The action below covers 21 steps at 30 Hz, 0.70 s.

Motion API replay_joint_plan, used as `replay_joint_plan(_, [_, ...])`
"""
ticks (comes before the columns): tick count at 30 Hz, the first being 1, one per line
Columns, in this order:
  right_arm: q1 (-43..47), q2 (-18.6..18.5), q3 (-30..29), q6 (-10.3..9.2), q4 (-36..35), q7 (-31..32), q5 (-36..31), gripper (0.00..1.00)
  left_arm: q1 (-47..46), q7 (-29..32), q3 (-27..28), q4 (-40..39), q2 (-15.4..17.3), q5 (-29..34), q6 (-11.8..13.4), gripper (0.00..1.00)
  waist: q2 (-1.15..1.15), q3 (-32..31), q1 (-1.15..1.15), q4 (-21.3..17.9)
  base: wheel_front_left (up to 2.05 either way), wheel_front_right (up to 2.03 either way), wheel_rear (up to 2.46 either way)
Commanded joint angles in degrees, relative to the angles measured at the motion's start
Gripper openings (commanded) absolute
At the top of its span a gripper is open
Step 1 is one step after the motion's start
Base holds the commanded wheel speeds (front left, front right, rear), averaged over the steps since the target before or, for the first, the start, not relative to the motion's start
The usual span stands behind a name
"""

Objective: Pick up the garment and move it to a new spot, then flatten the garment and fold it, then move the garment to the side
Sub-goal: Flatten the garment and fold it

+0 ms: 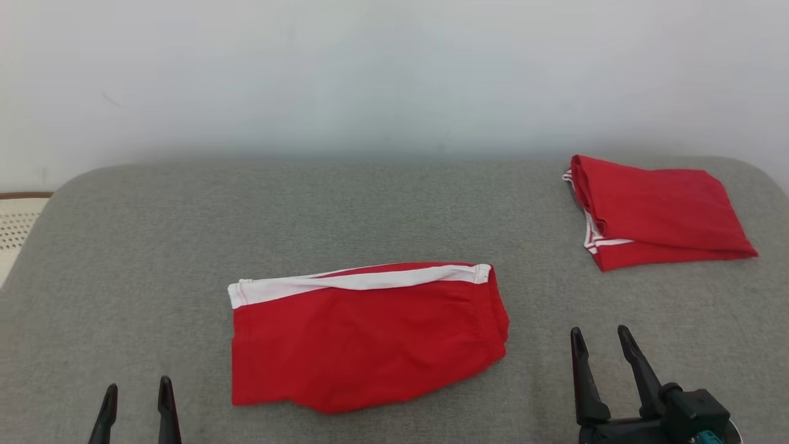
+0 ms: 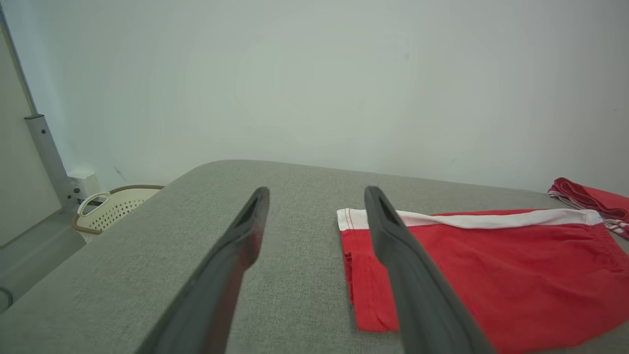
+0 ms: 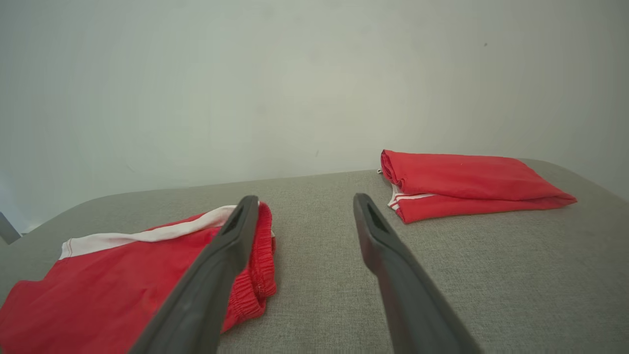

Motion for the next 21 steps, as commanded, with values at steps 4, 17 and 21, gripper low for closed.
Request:
replay_joint_plan(4, [1.4, 0.0, -0.5, 0.01, 1.6, 0.0, -0.4, 1.0, 2.2, -0.2, -0.3, 0.1, -0.3, 2.0, -0.9, 1.0, 0.0, -0.8, 0.0, 1.4, 0.0, 0.0, 0.0])
replay_joint_plan(17, [0.3, 0.0, 1.0, 0.01, 4.2, 0.7, 0.0, 1.0, 3.5, -0.2, -0.9, 2.8, -1.3, 3.7, -2.8, 1.0, 0.0, -1.1, 0.0, 1.3, 0.0, 0.0, 0.0])
replay_joint_plan(21, [0.1, 0.0, 0.9, 0.01, 4.4, 0.8, 0.0, 1.0, 3.5, -0.2, -1.2, 3.0, -1.2, 4.1, -3.2, 1.0, 0.0, -1.1, 0.0, 1.2, 0.0, 0.0, 0.0])
